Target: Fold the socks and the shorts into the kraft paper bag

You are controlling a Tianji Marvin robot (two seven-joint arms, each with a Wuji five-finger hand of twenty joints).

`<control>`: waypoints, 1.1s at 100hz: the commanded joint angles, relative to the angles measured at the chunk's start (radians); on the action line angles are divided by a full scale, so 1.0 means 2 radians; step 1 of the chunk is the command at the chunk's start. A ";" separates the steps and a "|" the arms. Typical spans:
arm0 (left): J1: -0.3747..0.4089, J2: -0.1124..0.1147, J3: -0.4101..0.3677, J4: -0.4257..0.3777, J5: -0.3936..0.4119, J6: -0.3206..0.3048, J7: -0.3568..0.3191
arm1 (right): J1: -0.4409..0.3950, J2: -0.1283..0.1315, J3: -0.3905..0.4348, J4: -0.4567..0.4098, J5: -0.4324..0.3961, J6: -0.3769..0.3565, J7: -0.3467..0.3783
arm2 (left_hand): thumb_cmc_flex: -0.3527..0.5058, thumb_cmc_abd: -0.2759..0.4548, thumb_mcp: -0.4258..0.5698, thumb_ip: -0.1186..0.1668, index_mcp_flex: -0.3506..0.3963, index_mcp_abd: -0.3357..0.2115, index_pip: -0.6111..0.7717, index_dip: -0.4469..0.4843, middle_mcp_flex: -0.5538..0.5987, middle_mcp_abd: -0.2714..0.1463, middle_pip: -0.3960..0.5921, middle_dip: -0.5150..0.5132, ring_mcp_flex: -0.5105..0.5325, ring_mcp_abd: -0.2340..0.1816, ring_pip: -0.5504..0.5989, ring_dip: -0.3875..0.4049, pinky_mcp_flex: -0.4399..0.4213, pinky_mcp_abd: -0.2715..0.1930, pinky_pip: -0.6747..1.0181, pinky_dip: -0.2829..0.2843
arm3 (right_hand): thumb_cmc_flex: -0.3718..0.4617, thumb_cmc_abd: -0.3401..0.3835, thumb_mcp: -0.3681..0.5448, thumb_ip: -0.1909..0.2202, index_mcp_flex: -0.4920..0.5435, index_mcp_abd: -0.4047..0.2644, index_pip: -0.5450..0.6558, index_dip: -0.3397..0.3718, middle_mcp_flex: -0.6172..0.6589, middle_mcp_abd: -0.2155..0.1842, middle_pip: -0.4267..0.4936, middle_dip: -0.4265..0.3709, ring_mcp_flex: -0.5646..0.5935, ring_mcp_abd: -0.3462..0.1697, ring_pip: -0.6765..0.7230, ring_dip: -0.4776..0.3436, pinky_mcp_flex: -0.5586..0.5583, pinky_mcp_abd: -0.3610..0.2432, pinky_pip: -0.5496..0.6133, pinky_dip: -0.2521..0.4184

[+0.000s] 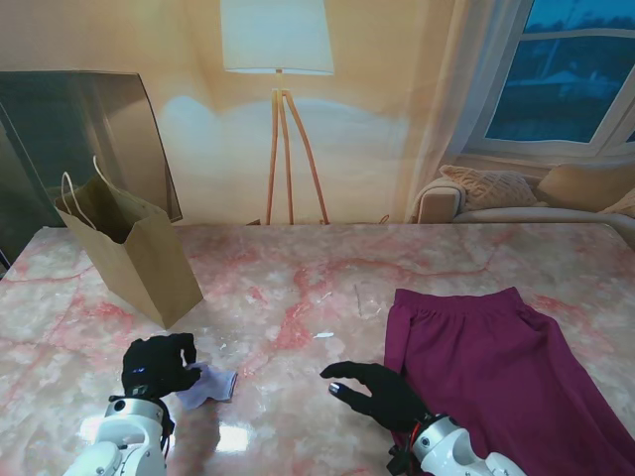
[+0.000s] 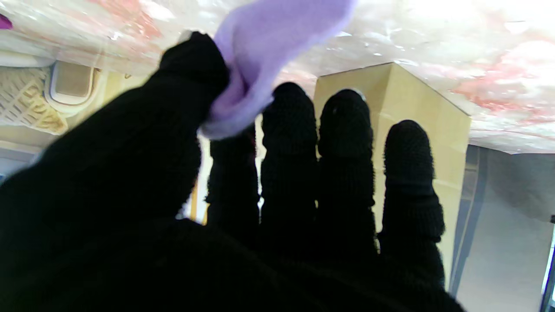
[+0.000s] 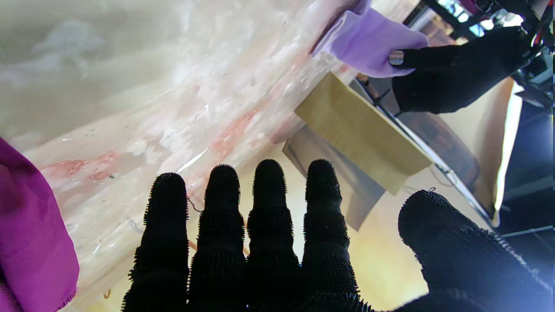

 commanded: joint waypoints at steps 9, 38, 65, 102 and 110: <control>-0.016 -0.002 0.024 0.016 0.002 0.011 0.000 | -0.007 0.000 0.002 -0.001 0.000 -0.003 -0.001 | -0.009 -0.026 0.020 -0.004 -0.003 0.005 0.020 0.005 0.012 -0.017 0.018 -0.010 0.030 -0.017 0.028 0.007 0.010 0.011 0.024 0.017 | 0.006 0.009 -0.009 -0.023 0.006 -0.018 0.010 0.008 0.013 -0.009 0.010 0.005 0.014 0.003 0.011 0.011 0.000 0.002 0.015 0.017; -0.040 -0.006 0.062 0.046 -0.013 0.049 0.005 | -0.007 0.001 0.003 -0.002 0.001 -0.004 0.001 | -0.023 -0.033 0.020 -0.010 0.009 0.007 0.012 0.001 0.023 -0.021 0.015 -0.047 0.041 -0.020 0.025 -0.018 0.030 0.016 0.039 0.016 | 0.006 0.010 -0.009 -0.023 0.010 -0.020 0.011 0.008 0.014 -0.009 0.009 0.005 0.014 0.004 0.011 0.011 0.000 0.002 0.015 0.017; -0.025 -0.002 0.058 0.020 -0.049 0.039 -0.050 | -0.007 0.001 0.002 -0.002 0.000 -0.002 0.003 | -0.141 0.047 -0.030 0.032 0.022 0.065 -0.163 0.058 -0.006 0.002 -0.075 -0.122 0.022 -0.003 -0.055 -0.069 0.013 0.014 0.015 -0.001 | 0.007 0.011 -0.009 -0.023 0.012 -0.021 0.013 0.009 0.015 -0.009 0.010 0.006 0.013 0.003 0.011 0.011 -0.001 0.001 0.015 0.017; 0.011 -0.002 0.014 -0.028 -0.047 0.033 -0.055 | -0.008 0.000 0.003 -0.002 -0.002 -0.001 -0.003 | -0.110 0.173 -0.139 0.071 0.003 0.059 -0.252 0.027 -0.070 0.024 -0.162 -0.167 -0.044 0.027 -0.138 -0.080 -0.056 0.030 -0.055 -0.003 | 0.007 0.011 -0.009 -0.023 0.013 -0.021 0.013 0.009 0.014 -0.008 0.009 0.005 0.012 0.003 0.010 0.010 -0.001 0.002 0.014 0.017; 0.009 -0.002 0.005 -0.029 -0.039 0.053 -0.059 | -0.008 0.000 0.004 -0.001 -0.002 -0.002 -0.003 | -0.103 0.167 -0.090 0.071 -0.008 0.057 -0.263 0.024 -0.087 0.023 -0.174 -0.172 -0.058 0.028 -0.153 -0.085 -0.057 0.026 -0.057 -0.003 | 0.007 0.010 -0.009 -0.023 0.013 -0.020 0.013 0.009 0.013 -0.008 0.009 0.005 0.010 0.002 0.010 0.010 -0.001 0.003 0.014 0.017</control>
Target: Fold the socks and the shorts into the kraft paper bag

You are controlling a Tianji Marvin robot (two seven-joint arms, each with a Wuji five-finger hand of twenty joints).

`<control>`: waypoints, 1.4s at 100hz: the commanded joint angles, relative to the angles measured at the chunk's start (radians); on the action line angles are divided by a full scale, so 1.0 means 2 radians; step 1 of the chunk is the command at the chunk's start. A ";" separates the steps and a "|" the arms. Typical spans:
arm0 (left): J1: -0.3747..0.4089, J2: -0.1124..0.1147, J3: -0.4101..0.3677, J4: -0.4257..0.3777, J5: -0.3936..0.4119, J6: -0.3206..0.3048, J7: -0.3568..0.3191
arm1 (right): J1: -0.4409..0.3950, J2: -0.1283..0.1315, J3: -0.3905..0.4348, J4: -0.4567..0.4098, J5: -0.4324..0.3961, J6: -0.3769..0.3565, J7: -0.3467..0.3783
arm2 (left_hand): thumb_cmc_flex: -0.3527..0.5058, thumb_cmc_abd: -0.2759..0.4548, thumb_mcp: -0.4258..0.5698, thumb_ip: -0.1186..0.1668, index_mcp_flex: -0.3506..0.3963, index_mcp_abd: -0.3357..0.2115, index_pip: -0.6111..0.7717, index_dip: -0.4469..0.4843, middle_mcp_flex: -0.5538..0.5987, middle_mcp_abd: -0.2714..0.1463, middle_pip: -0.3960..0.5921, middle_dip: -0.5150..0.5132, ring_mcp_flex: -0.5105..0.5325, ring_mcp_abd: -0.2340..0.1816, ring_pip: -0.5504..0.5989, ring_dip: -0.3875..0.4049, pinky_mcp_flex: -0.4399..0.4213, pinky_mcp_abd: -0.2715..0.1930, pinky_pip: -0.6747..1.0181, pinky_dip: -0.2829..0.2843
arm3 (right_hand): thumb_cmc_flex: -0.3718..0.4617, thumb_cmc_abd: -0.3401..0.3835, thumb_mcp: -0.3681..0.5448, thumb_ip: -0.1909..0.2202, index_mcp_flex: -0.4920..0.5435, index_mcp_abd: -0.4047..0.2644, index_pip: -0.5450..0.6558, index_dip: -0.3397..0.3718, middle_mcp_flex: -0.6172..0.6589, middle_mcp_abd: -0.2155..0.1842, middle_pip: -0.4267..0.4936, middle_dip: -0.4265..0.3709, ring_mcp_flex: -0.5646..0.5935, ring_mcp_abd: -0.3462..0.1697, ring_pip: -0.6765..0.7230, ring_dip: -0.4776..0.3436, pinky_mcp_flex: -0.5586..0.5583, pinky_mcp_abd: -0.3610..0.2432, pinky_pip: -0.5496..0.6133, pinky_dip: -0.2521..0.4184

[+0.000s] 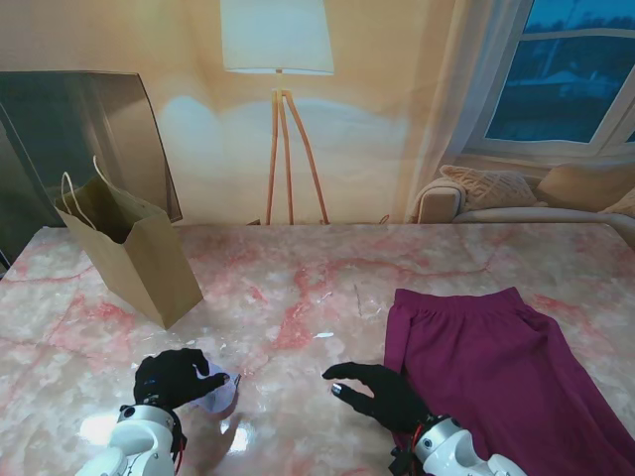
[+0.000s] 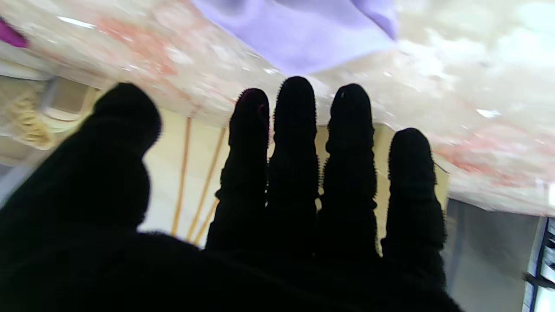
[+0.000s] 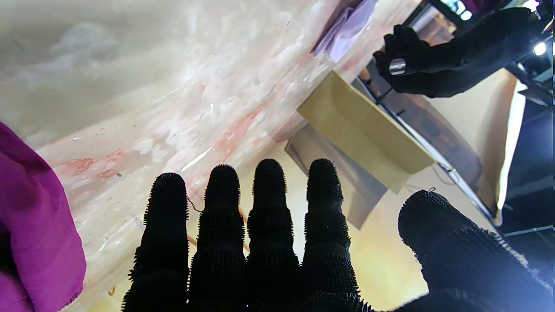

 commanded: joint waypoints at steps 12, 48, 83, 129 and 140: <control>-0.014 0.006 -0.010 0.003 0.024 0.045 -0.041 | -0.004 0.000 0.000 -0.001 -0.002 -0.003 -0.002 | 0.016 -0.007 0.046 0.016 -0.116 0.020 -0.142 -0.056 -0.130 0.031 -0.076 -0.041 -0.074 0.013 -0.054 -0.012 -0.031 -0.005 -0.023 -0.003 | 0.007 0.010 -0.009 -0.023 0.012 -0.015 0.007 0.009 0.010 -0.009 0.008 0.005 0.010 0.002 0.010 0.010 -0.001 0.003 0.014 0.017; -0.067 0.017 0.022 0.063 0.033 0.089 -0.102 | -0.004 0.000 0.000 -0.001 -0.001 -0.004 -0.001 | -0.001 -0.006 0.023 0.008 -0.156 0.061 -0.199 -0.066 -0.187 0.018 0.100 0.196 -0.137 0.010 0.001 0.089 -0.080 -0.012 -0.059 0.014 | 0.007 0.009 -0.009 -0.023 0.012 -0.016 0.007 0.009 0.010 -0.009 0.008 0.005 0.009 0.002 0.009 0.010 -0.001 0.003 0.015 0.018; -0.090 0.021 0.056 0.094 0.028 0.083 -0.110 | -0.003 0.000 0.000 -0.001 0.000 -0.004 0.001 | 0.010 -0.030 0.058 0.005 -0.112 0.008 -0.020 0.080 -0.246 0.034 0.040 0.195 -0.202 0.025 -0.061 0.062 -0.117 -0.017 -0.098 0.015 | 0.006 0.009 -0.009 -0.023 0.012 -0.016 0.007 0.009 0.010 -0.009 0.008 0.005 0.009 0.001 0.009 0.009 -0.001 0.003 0.015 0.018; -0.092 0.021 0.065 0.100 0.022 0.075 -0.108 | -0.005 0.000 0.002 -0.001 0.001 -0.004 -0.001 | 0.118 -0.067 0.073 -0.036 -0.097 -0.100 0.248 0.269 -0.122 0.034 -0.052 0.004 -0.091 0.016 -0.084 -0.016 -0.062 -0.014 -0.071 0.010 | 0.007 0.009 -0.008 -0.023 0.011 -0.016 0.007 0.009 0.010 -0.009 0.008 0.005 0.009 0.002 0.010 0.009 -0.001 0.002 0.014 0.018; -0.086 0.016 0.055 0.096 0.008 0.062 -0.088 | -0.005 0.000 0.002 -0.002 0.001 -0.004 -0.001 | 0.125 -0.076 0.093 -0.038 -0.085 -0.117 0.257 0.283 -0.016 0.025 -0.027 -0.020 0.029 -0.010 -0.046 -0.058 0.022 -0.026 -0.002 0.007 | 0.007 0.009 -0.008 -0.023 0.012 -0.016 0.007 0.009 0.010 -0.009 0.008 0.005 0.009 0.003 0.010 0.009 -0.001 0.003 0.014 0.018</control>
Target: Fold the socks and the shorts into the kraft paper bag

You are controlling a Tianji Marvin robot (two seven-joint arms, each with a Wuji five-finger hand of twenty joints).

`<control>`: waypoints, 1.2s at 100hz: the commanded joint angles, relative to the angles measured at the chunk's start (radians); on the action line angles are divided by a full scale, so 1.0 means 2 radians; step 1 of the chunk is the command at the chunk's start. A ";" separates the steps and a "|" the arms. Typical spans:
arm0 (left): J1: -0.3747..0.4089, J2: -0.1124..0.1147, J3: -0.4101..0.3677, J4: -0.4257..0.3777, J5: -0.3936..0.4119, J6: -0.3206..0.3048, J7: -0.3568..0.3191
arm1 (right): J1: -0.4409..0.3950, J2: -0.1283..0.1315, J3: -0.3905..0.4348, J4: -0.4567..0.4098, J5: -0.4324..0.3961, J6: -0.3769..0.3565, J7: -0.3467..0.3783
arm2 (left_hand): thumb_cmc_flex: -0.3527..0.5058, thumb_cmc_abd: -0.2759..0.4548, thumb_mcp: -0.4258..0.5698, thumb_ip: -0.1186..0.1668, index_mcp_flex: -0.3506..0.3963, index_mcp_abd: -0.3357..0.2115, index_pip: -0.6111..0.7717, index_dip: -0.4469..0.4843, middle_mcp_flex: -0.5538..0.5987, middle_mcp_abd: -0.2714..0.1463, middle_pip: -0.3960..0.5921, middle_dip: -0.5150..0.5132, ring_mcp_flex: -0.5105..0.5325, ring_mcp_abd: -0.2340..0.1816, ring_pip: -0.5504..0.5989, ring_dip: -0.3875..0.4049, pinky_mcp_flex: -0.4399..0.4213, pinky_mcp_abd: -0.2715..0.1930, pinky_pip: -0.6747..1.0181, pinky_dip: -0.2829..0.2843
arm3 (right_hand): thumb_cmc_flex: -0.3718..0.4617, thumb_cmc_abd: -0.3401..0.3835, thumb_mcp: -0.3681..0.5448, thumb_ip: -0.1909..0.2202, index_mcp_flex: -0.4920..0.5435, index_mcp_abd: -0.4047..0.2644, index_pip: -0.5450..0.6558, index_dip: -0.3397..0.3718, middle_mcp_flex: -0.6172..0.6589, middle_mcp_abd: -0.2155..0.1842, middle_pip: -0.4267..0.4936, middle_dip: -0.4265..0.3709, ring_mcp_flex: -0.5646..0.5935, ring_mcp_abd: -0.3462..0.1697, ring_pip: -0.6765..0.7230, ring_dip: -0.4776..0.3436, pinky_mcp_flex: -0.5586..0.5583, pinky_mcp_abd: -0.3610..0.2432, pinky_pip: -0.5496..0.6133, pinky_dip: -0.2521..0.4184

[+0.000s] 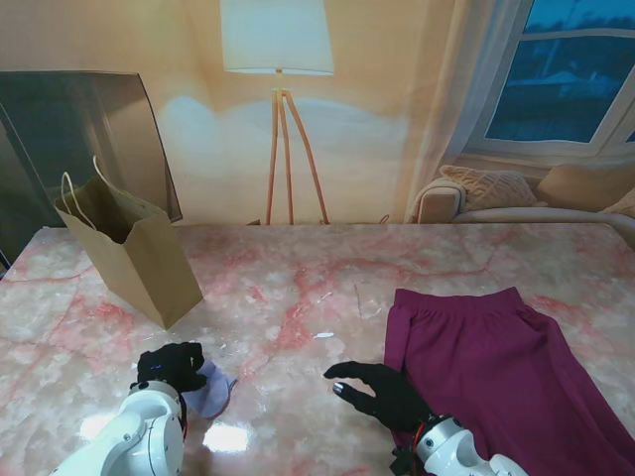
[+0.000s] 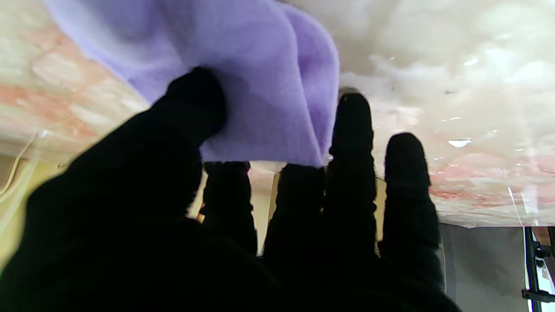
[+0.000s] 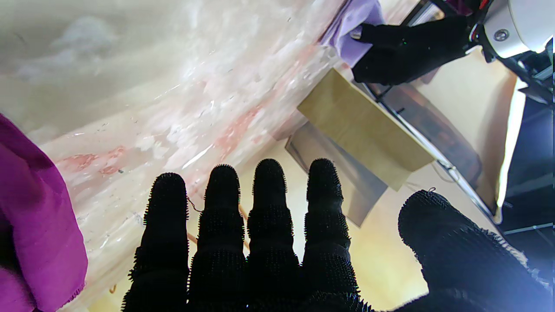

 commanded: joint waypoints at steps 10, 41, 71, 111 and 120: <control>0.024 -0.008 -0.008 0.005 -0.011 -0.028 0.025 | -0.004 0.000 0.000 -0.002 -0.001 -0.001 0.000 | 0.020 -0.032 0.036 -0.037 0.022 -0.034 0.024 0.014 0.177 -0.055 0.010 0.036 0.123 -0.045 0.078 -0.034 0.110 -0.024 0.102 -0.014 | 0.007 0.009 -0.008 -0.023 0.012 -0.016 0.007 0.004 0.010 -0.008 0.008 0.005 0.010 0.002 0.010 0.009 -0.001 0.003 0.014 0.018; 0.050 -0.015 -0.053 -0.056 -0.008 -0.073 0.064 | -0.004 0.000 0.000 -0.002 -0.002 -0.001 0.000 | 0.035 -0.051 0.038 -0.041 0.035 -0.043 0.030 0.016 0.209 -0.068 -0.024 0.076 0.150 -0.057 0.090 -0.030 0.139 -0.042 0.118 -0.036 | 0.007 0.009 -0.008 -0.023 0.012 -0.016 0.007 0.004 0.010 -0.010 0.008 0.005 0.010 0.002 0.010 0.009 -0.001 0.002 0.014 0.018; 0.041 -0.014 -0.095 -0.127 0.024 -0.084 0.049 | -0.004 0.000 0.000 -0.003 -0.002 0.000 0.001 | 0.034 -0.051 0.040 -0.042 0.037 -0.046 0.031 0.018 0.205 -0.071 -0.029 0.088 0.147 -0.059 0.090 -0.026 0.135 -0.046 0.115 -0.039 | 0.007 0.009 -0.008 -0.023 0.012 -0.015 0.007 0.004 0.010 -0.009 0.008 0.005 0.009 0.003 0.010 0.009 0.000 0.002 0.014 0.018; -0.029 -0.012 -0.123 -0.181 0.046 -0.045 -0.004 | -0.009 0.000 0.005 -0.010 -0.003 0.007 0.000 | 0.034 -0.049 0.038 -0.042 0.038 -0.048 0.029 0.019 0.204 -0.074 -0.036 0.095 0.139 -0.061 0.088 -0.023 0.126 -0.047 0.111 -0.040 | 0.007 0.009 -0.008 -0.023 0.012 -0.017 0.007 0.004 0.009 -0.009 0.008 0.005 0.009 0.002 0.010 0.009 -0.001 0.000 0.013 0.017; -0.049 -0.011 -0.128 -0.188 0.056 -0.036 -0.018 | -0.009 0.000 0.005 -0.010 -0.004 0.007 -0.001 | 0.034 -0.048 0.037 -0.042 0.038 -0.048 0.028 0.020 0.205 -0.075 -0.037 0.096 0.139 -0.061 0.087 -0.023 0.125 -0.047 0.111 -0.040 | 0.007 0.009 -0.008 -0.023 0.012 -0.015 0.007 0.004 0.010 -0.009 0.008 0.005 0.010 0.002 0.010 0.009 0.000 0.000 0.013 0.017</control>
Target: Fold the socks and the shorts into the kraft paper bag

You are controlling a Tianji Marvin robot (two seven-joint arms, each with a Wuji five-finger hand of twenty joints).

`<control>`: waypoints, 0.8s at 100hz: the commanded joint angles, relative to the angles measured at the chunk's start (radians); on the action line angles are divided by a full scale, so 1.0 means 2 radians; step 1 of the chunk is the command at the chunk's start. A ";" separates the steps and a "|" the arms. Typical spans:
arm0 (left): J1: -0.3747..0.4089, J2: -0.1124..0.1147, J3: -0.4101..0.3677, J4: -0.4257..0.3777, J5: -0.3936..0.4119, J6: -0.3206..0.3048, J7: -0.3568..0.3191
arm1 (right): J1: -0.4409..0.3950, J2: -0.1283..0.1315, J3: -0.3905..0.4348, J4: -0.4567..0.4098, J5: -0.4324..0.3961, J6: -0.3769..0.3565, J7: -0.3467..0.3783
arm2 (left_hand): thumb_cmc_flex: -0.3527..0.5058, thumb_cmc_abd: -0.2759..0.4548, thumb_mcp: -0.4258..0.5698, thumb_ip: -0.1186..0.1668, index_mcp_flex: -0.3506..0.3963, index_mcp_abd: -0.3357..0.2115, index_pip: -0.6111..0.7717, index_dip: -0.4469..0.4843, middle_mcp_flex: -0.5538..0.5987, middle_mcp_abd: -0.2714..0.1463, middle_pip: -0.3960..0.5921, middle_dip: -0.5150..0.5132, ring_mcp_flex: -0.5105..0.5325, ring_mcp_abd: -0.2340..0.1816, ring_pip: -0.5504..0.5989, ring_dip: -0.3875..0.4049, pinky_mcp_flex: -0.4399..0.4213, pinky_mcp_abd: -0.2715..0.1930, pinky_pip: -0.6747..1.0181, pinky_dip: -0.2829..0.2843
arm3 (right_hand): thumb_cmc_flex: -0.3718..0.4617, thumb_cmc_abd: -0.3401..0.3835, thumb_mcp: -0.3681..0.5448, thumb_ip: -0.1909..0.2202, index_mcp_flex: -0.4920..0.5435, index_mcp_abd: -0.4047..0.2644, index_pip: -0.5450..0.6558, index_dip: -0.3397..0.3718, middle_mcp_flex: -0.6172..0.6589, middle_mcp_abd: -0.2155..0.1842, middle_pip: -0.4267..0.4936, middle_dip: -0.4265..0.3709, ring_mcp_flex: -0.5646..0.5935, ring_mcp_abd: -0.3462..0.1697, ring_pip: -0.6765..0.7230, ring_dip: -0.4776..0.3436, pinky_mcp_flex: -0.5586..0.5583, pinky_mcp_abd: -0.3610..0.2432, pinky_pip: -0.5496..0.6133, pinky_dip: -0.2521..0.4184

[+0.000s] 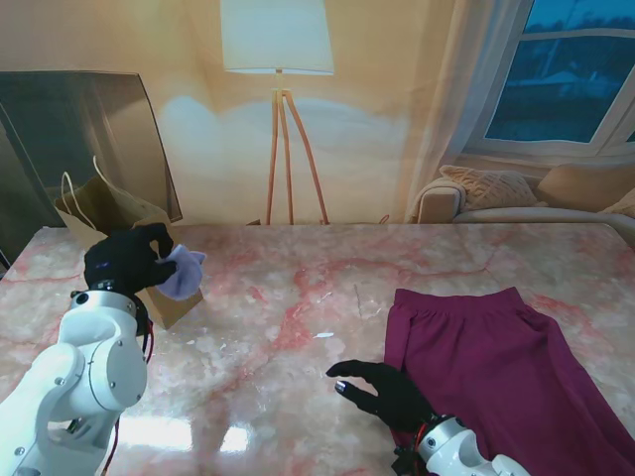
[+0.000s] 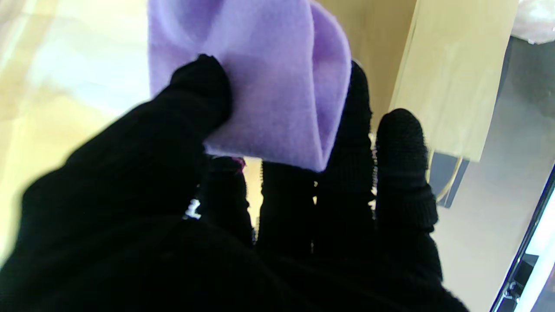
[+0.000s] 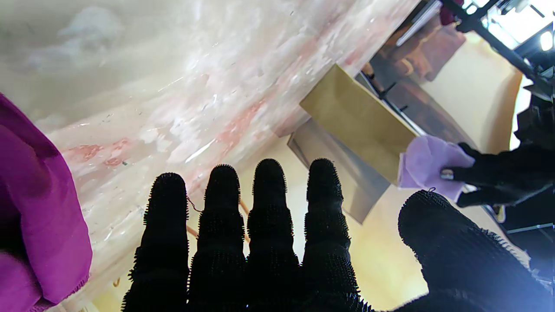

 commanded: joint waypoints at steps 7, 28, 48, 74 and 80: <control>-0.034 0.004 -0.012 -0.016 0.017 0.005 -0.012 | -0.004 -0.001 0.000 -0.003 -0.001 0.001 0.000 | 0.022 -0.010 0.017 -0.025 0.013 -0.018 0.020 0.010 0.025 -0.014 -0.010 0.009 0.006 -0.024 0.010 0.007 -0.002 -0.003 0.010 -0.005 | 0.007 0.009 -0.008 -0.023 0.011 -0.015 0.007 0.004 0.010 -0.009 0.008 0.005 0.009 0.002 0.009 0.009 0.000 0.000 0.013 0.017; -0.091 0.009 -0.013 -0.007 0.066 0.016 -0.057 | -0.005 -0.001 0.001 -0.004 -0.002 0.002 -0.001 | 0.023 -0.011 0.015 -0.025 0.014 -0.020 0.019 0.011 0.027 -0.017 -0.015 0.010 0.006 -0.025 0.009 0.008 -0.001 -0.002 0.011 -0.004 | 0.007 0.009 -0.008 -0.023 0.011 -0.016 0.006 0.004 0.010 -0.009 0.008 0.005 0.009 0.002 0.009 0.009 0.000 0.000 0.014 0.017; -0.133 0.011 -0.015 0.015 0.096 0.014 -0.079 | -0.011 0.000 0.004 -0.012 -0.002 0.004 0.001 | 0.024 -0.014 0.014 -0.025 0.017 -0.022 0.019 0.012 0.030 -0.018 -0.018 0.011 0.006 -0.025 0.010 0.009 -0.001 -0.002 0.012 -0.003 | 0.007 0.009 -0.008 -0.023 0.011 -0.016 0.006 0.004 0.010 -0.009 0.008 0.005 0.009 0.002 0.009 0.009 0.000 0.001 0.014 0.017; -0.162 0.017 -0.022 0.059 0.116 -0.002 -0.111 | -0.014 -0.001 0.006 -0.014 -0.001 0.005 0.000 | 0.025 -0.013 0.014 -0.025 0.014 -0.028 0.020 0.013 0.031 -0.022 -0.024 0.013 0.004 -0.027 0.009 0.010 -0.003 -0.002 0.013 -0.002 | 0.007 0.009 -0.008 -0.023 0.012 -0.014 0.007 0.004 0.010 -0.009 0.008 0.005 0.009 0.002 0.010 0.009 -0.001 0.000 0.014 0.017; -0.165 0.018 -0.025 0.072 0.120 -0.007 -0.113 | -0.014 0.000 0.006 -0.014 -0.001 0.004 0.000 | 0.024 -0.013 0.013 -0.025 0.015 -0.028 0.020 0.014 0.031 -0.024 -0.025 0.013 0.003 -0.027 0.008 0.010 -0.004 -0.002 0.013 -0.002 | 0.007 0.008 -0.008 -0.023 0.012 -0.014 0.007 0.004 0.009 -0.010 0.008 0.005 0.009 0.002 0.009 0.009 0.000 0.001 0.014 0.017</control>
